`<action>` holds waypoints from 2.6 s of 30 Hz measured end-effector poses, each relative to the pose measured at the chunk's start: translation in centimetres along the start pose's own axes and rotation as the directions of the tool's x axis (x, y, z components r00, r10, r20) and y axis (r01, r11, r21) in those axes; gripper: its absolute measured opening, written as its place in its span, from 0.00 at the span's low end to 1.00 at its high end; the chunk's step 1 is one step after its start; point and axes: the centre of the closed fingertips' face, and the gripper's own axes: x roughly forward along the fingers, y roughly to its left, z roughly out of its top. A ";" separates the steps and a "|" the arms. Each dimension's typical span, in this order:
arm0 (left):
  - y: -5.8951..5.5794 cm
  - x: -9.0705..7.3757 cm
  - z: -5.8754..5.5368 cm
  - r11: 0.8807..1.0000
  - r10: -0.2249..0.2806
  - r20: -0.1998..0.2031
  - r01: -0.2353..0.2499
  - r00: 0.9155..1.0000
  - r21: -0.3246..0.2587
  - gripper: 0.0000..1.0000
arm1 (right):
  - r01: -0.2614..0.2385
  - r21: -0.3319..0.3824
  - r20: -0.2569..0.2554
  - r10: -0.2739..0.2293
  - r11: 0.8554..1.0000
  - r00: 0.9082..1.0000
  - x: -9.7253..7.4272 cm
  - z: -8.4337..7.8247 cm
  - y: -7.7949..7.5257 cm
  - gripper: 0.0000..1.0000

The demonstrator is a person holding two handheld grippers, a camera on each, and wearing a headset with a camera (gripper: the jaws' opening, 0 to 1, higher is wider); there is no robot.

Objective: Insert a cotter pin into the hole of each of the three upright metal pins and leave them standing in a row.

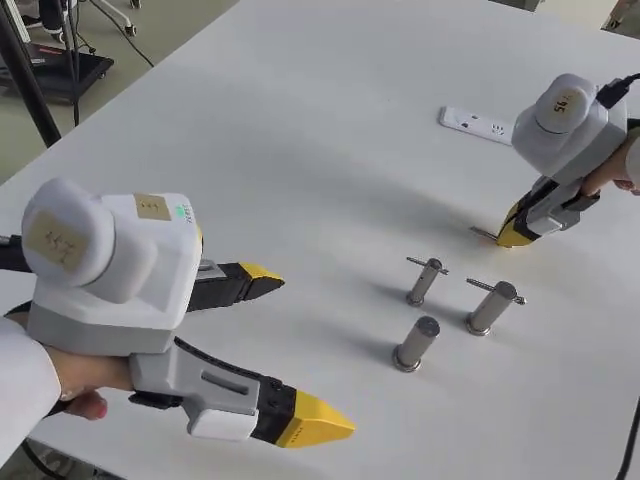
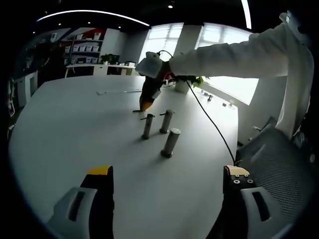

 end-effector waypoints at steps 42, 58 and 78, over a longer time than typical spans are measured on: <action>-0.3 0.8 1.5 1.000 -0.008 -0.011 0.008 1.000 0.000 0.84 | 0.109 -0.006 0.189 -0.106 0.994 0.976 -4.9 -0.4 1.4 0.00; -0.5 1.4 4.2 0.999 -0.007 0.051 0.010 0.999 -0.048 0.79 | 0.118 0.098 0.392 -0.147 0.988 0.908 -10.2 -0.3 8.9 0.00; -3.8 3.7 6.2 0.973 -0.097 0.085 0.112 0.992 -0.200 0.61 | 0.182 0.101 0.547 -0.208 0.978 0.811 -12.4 3.0 16.5 0.00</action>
